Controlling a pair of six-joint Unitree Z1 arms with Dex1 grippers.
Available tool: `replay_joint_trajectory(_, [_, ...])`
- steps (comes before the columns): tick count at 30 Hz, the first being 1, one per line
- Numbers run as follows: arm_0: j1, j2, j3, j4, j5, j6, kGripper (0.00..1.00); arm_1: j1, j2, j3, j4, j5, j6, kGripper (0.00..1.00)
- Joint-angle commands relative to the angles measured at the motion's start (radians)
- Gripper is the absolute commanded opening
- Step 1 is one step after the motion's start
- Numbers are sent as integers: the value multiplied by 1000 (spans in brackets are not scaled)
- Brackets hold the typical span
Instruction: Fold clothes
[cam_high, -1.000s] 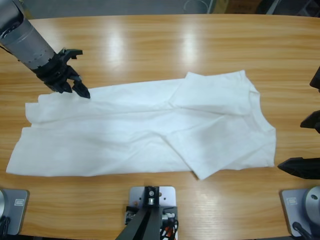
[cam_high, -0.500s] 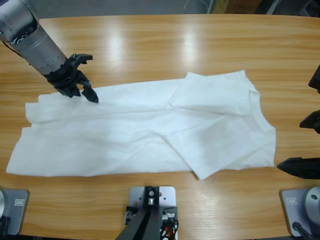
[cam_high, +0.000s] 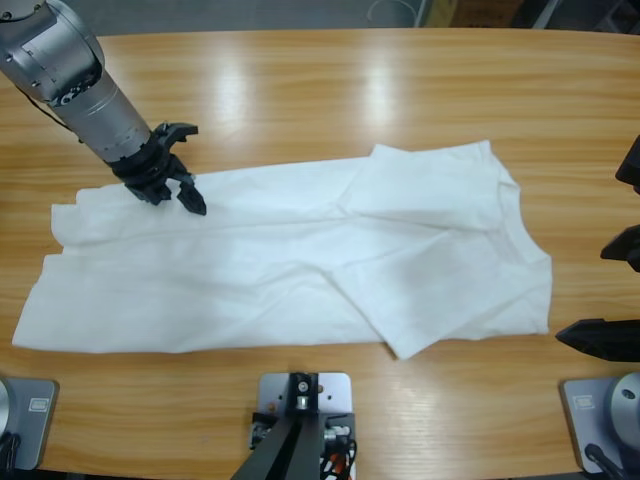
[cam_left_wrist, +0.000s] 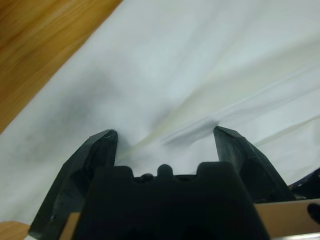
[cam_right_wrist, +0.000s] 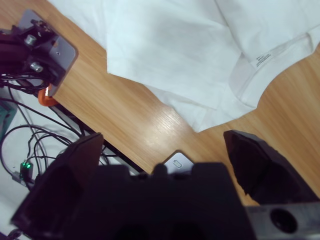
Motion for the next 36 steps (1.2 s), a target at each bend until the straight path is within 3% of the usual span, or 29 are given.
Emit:
replay_joint_trajectory(1, [-13, 23, 56, -10, 2, -13, 752, -11, 23, 21, -2, 9, 11, 1000])
replay_joint_trajectory(7, [-13, -44, 140, -1, 2, -46, 757, -11, 35, 11, -9, 11, 12, 1000])
replay_joint_trajectory(22, [-33, -104, 143, 79, -89, -100, 761, -11, 16, 7, -24, 1, 21, 1000])
replay_joint_trajectory(36, [-120, -162, 237, 56, -97, -256, 761, -11, -49, 11, 8, -12, 32, 1000])
